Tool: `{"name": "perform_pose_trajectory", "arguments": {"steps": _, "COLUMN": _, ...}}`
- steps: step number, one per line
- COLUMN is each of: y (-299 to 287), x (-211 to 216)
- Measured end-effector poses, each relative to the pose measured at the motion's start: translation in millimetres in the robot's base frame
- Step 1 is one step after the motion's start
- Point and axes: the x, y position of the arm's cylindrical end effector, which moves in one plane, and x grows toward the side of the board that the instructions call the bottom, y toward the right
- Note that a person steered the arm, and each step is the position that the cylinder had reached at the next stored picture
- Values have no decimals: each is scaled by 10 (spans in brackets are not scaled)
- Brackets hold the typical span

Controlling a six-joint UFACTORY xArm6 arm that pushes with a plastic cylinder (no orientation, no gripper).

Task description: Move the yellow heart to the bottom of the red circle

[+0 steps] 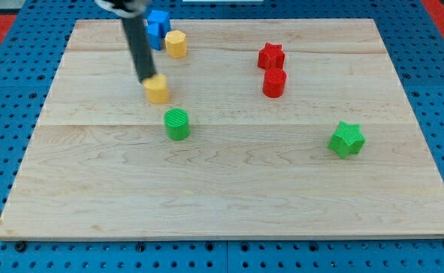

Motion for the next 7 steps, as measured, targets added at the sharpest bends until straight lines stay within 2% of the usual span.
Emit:
{"name": "perform_pose_trajectory", "arguments": {"steps": 1, "y": -7, "x": -27}}
{"name": "perform_pose_trajectory", "arguments": {"steps": 2, "y": 434, "x": 77}}
{"name": "perform_pose_trajectory", "arguments": {"steps": 4, "y": 19, "x": 160}}
{"name": "perform_pose_trajectory", "arguments": {"steps": 5, "y": -15, "x": 426}}
{"name": "perform_pose_trajectory", "arguments": {"steps": 7, "y": 1030, "x": 518}}
